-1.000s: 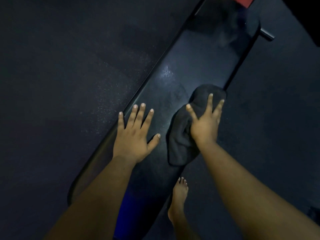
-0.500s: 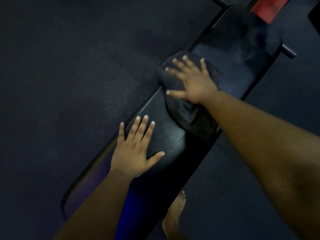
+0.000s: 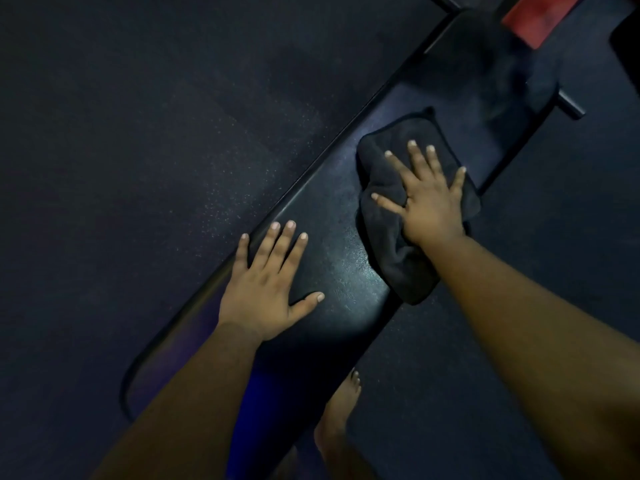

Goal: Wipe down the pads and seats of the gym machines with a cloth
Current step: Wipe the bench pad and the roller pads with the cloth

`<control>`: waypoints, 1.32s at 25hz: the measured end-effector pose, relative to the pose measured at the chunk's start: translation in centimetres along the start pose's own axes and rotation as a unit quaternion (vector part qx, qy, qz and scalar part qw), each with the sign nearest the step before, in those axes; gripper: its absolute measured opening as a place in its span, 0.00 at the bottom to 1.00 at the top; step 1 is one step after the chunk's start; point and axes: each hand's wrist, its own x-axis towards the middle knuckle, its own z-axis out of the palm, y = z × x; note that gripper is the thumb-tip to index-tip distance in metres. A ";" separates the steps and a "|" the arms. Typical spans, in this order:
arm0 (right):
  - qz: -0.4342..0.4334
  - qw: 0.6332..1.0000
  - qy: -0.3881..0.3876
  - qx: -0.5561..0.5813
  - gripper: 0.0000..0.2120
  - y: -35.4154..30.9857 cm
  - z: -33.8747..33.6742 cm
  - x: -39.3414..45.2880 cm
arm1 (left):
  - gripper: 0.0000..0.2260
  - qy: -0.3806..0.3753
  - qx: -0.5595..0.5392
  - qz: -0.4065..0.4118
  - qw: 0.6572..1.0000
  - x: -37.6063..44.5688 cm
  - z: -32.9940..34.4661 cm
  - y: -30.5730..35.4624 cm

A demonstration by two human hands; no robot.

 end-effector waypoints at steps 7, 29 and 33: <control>0.080 0.987 -0.023 0.140 0.37 -2.6 3.9 -13.5 | 0.42 -0.023 0.003 0.000 1.000 0.1 -0.5 0.2; 0.351 0.890 0.110 0.269 0.33 6.9 -1.7 4.2 | 0.39 0.001 -0.003 0.074 0.997 13.1 -2.2 3.7; 0.214 0.954 0.073 0.199 0.35 4.7 -1.0 0.8 | 0.38 0.003 -0.024 0.046 0.999 15.3 -4.1 4.0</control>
